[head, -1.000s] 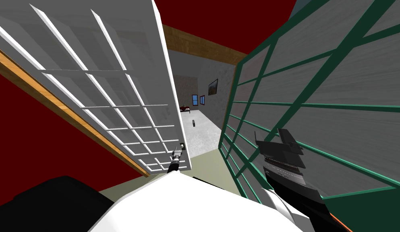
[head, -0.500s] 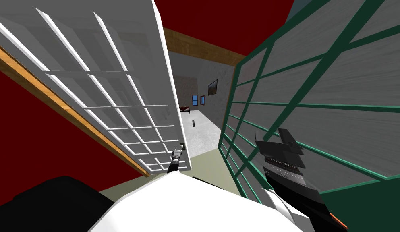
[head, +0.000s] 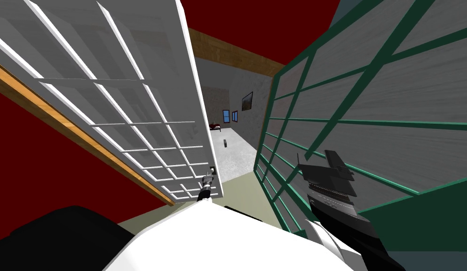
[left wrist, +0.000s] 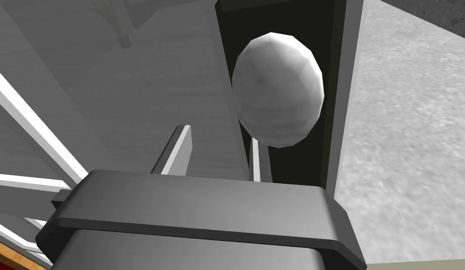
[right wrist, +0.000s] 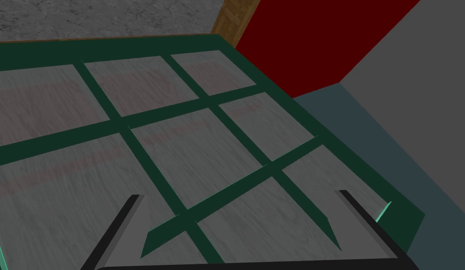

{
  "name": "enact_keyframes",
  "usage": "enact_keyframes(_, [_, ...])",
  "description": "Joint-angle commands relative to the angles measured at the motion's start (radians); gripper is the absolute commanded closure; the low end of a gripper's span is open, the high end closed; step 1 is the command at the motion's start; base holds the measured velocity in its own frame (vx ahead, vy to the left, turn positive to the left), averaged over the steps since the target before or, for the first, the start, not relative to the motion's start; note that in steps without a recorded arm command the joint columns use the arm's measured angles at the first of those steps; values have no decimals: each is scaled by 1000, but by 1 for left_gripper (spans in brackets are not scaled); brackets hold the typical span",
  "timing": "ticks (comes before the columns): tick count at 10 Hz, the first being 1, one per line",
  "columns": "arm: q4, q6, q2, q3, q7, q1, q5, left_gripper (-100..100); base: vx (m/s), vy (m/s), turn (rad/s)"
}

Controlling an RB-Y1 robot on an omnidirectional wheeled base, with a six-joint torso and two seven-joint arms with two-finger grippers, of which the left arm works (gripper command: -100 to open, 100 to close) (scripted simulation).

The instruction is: Pull the door open

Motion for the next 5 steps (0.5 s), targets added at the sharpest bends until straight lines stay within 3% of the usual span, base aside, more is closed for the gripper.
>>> enact_keyframes(1, [-13,-14,-17,-18,31,-18,-3,-100,-62,14,-45])
enact_keyframes(4, [-12,-10,-29,-19,114,-29,26,-100,-70,3,-37])
enact_keyframes(5, [-12,-10,-29,-19,114,-29,26,-100,-62,2,-40])
